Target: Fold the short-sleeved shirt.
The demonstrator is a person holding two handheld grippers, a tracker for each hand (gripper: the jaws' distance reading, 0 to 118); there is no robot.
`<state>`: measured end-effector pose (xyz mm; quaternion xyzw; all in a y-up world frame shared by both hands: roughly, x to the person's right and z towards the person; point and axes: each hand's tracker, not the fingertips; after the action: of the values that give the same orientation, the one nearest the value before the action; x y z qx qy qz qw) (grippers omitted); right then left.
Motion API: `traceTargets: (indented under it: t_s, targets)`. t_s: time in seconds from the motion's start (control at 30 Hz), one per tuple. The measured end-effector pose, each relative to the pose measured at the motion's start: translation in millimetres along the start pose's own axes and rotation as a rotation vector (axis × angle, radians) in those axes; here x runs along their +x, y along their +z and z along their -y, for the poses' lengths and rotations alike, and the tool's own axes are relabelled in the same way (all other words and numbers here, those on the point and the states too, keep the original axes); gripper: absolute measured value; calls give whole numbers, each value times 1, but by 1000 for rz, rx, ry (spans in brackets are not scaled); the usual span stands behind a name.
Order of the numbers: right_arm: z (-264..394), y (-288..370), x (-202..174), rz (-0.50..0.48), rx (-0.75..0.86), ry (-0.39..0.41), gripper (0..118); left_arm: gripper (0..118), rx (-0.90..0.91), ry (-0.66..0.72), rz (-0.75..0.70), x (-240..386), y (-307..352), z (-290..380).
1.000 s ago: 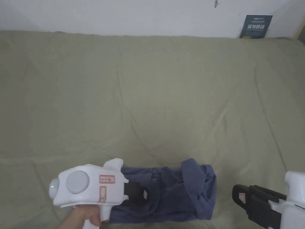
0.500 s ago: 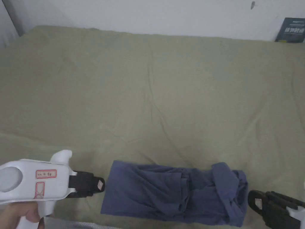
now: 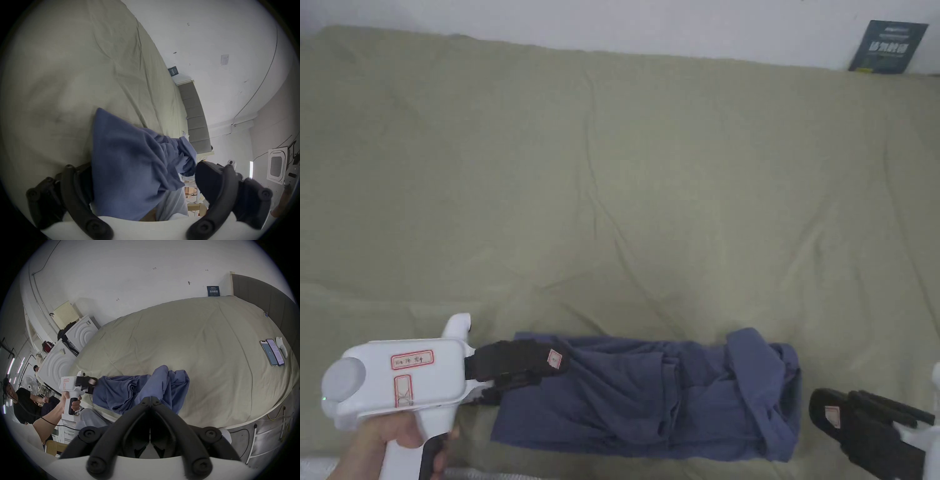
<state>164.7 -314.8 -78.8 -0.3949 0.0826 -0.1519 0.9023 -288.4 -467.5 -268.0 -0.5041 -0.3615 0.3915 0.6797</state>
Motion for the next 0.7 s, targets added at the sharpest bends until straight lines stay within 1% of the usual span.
traceTargets:
  t_s: [0.03,0.07,0.1,0.13,0.23,0.27,0.43,0.47,0.53,0.6,0.67,0.7]
  targets:
    - [0,0,1,0,-1,-1,0,13,9,31,-83,5,-5,3]
    - [1,1,2,1,-1,-2,0,13,13,35,-168,8,-8,11]
    - [1,2,2,2,2,-3,0,13,-11,-7,-132,6,-5,10]
    - [1,3,3,2,4,-5,0,13,13,34,-73,-20,2,-4]
    - [-1,7,5,-6,13,-5,0,13,47,15,-114,-30,22,-24]
    - [-2,7,6,-5,14,-5,0,13,58,17,-130,-9,17,1]
    - [-2,10,11,-19,31,-16,0,13,143,31,-146,8,58,8]
    - [-2,9,12,-25,30,-20,0,13,159,25,-163,12,69,9]
    - [-2,9,12,-27,31,-17,0,13,175,10,-245,25,94,8]
    - [-2,9,11,-29,26,-10,0,13,210,35,-323,41,118,9]
    - [-2,8,11,-39,27,-7,0,13,241,-33,-400,65,137,5]
    - [-2,7,12,-41,25,-6,0,13,248,-26,-417,78,139,3]
